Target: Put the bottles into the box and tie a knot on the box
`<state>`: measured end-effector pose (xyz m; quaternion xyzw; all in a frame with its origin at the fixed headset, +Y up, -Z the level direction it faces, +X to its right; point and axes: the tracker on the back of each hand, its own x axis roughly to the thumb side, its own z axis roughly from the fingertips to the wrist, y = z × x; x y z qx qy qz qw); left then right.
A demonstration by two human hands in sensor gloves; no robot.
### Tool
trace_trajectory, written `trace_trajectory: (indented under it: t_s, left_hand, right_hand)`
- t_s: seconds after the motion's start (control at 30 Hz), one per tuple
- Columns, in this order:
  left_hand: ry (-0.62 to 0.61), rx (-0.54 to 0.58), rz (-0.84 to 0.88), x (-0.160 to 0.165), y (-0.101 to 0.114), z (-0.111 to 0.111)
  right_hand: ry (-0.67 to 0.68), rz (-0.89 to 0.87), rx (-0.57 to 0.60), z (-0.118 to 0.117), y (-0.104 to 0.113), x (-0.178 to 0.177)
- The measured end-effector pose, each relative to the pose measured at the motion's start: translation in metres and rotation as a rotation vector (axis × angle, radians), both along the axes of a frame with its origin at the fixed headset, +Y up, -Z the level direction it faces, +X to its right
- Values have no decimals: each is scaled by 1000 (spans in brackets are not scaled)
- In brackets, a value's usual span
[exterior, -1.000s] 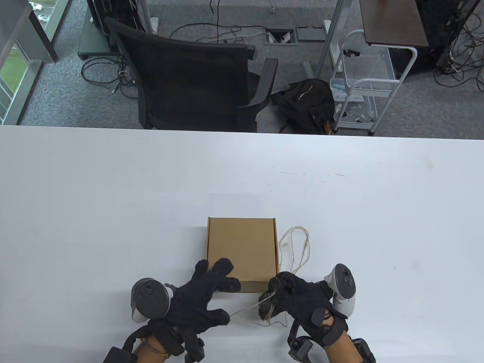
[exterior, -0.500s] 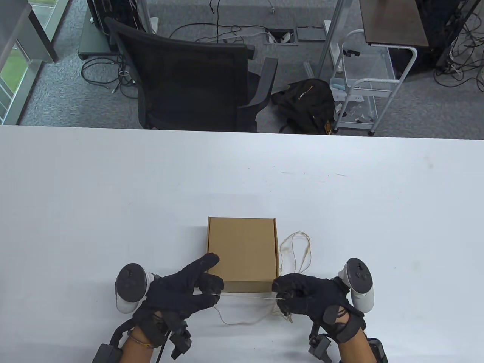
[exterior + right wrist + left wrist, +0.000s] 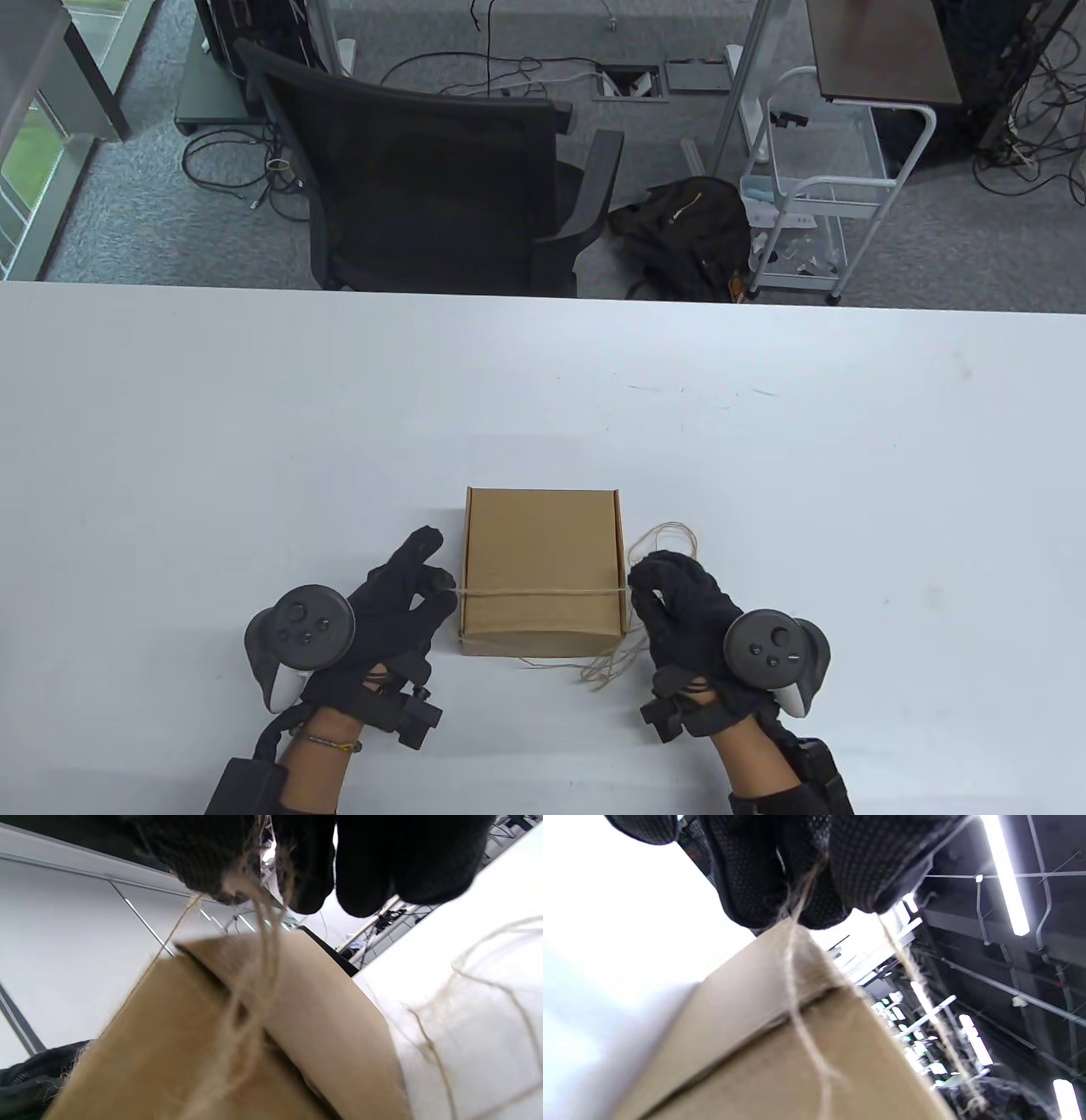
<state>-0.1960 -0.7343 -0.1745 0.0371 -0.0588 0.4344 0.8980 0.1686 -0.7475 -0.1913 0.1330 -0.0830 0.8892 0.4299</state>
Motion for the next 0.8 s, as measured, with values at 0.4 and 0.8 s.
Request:
trace_trajectory:
  t_s: [0.4, 0.8]
  left_hand:
    - [-68, -125, 19, 5, -13, 0]
    - [-32, 77, -230, 6, 7, 17]
  right_hand:
    - [49, -142, -249, 0, -13, 14]
    - [17, -7, -139, 12, 12, 27]
